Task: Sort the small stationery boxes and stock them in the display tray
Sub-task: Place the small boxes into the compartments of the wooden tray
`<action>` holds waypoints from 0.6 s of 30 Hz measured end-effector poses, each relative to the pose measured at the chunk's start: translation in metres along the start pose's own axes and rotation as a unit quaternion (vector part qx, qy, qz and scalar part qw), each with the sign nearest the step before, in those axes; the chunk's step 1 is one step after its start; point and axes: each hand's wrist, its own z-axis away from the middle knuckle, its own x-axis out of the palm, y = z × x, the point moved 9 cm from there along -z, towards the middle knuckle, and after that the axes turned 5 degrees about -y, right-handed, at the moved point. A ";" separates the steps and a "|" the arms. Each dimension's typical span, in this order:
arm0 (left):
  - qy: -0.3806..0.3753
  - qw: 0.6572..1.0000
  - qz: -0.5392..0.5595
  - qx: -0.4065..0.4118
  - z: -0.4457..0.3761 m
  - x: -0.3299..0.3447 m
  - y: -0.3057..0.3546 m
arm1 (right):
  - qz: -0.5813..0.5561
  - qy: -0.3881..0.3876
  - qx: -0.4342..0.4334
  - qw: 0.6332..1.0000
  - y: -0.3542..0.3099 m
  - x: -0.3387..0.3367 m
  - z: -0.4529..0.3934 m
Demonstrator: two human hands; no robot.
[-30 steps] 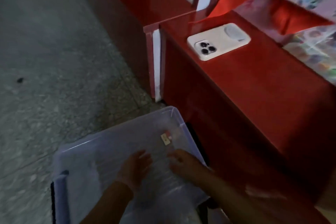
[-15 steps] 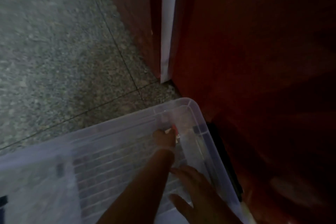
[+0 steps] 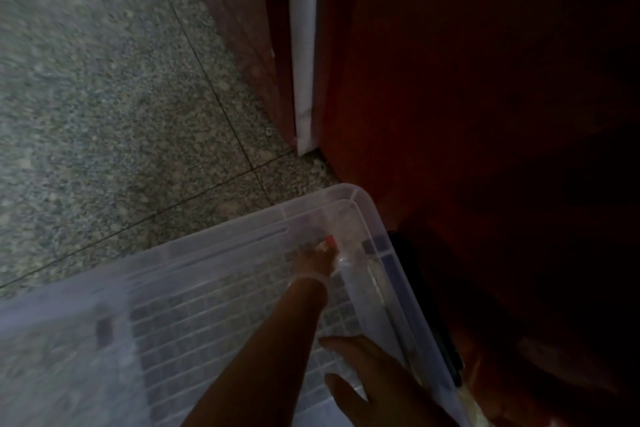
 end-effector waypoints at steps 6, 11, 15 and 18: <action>-0.072 0.979 0.188 0.020 0.060 -0.010 0.014 | -0.134 -0.003 -0.001 0.991 -0.016 -0.010 0.020; -0.189 0.944 0.257 0.083 0.202 -0.049 0.061 | -0.117 0.096 -0.082 0.985 -0.064 -0.049 0.077; -0.290 0.918 0.237 0.131 0.315 -0.048 0.102 | 0.057 0.309 -0.171 0.934 -0.127 -0.089 0.142; -0.318 0.905 0.217 0.181 0.382 -0.044 0.128 | 0.091 0.353 -0.215 0.906 -0.162 -0.094 0.192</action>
